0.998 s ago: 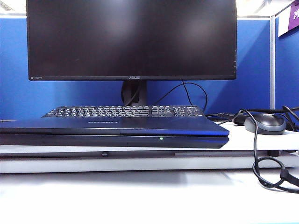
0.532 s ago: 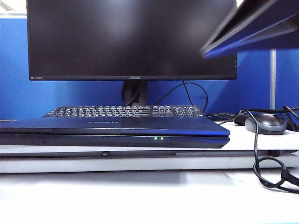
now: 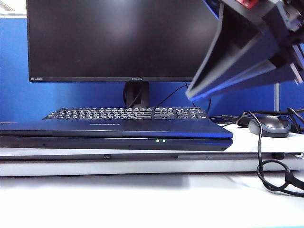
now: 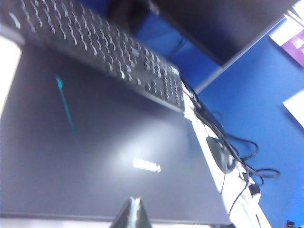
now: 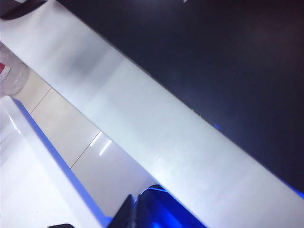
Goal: Open the lid of the black laptop.
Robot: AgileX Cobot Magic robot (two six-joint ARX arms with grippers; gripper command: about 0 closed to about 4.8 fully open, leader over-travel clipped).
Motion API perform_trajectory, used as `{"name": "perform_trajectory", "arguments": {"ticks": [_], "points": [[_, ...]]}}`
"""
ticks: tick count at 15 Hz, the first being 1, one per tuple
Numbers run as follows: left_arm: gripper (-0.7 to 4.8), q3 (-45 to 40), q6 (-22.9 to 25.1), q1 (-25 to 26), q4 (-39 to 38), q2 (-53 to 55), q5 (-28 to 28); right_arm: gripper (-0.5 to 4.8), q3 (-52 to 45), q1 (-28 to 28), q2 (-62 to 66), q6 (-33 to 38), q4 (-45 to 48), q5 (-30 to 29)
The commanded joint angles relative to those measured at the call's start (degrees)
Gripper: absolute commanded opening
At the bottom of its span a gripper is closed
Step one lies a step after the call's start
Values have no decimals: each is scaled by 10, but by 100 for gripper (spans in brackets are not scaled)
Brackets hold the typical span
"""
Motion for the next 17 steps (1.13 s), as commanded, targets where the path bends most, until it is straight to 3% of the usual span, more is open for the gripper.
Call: {"name": "perform_trajectory", "arguments": {"ticks": [1, 5, 8, 10, 12, 14, 16, 17], "points": [[-3, 87, 8, 0, -23, 3, 9, 13, 2, 24, -1, 3, 2, 52], [-3, 246, 12, 0, -39, 85, 35, 13, 2, 73, -1, 15, 0, 79], [-3, 335, 33, -1, -56, 198, 129, 13, 9, 79, -1, 46, 0, 95], [-4, 342, 56, -1, -94, 261, 115, 13, 16, 79, -1, 48, -9, 118], [-4, 342, 118, -3, -179, 314, 111, 13, 23, 79, -1, 85, -30, 126], [-4, 342, 177, -32, -254, 354, 126, 12, 23, 80, -1, 93, -26, 125], [-3, 342, 204, -75, -293, 385, 123, 13, 23, 80, -1, 106, -16, 123], [-3, 342, 206, -100, -304, 396, 93, 13, 23, 80, -1, 106, -17, 123]]}}
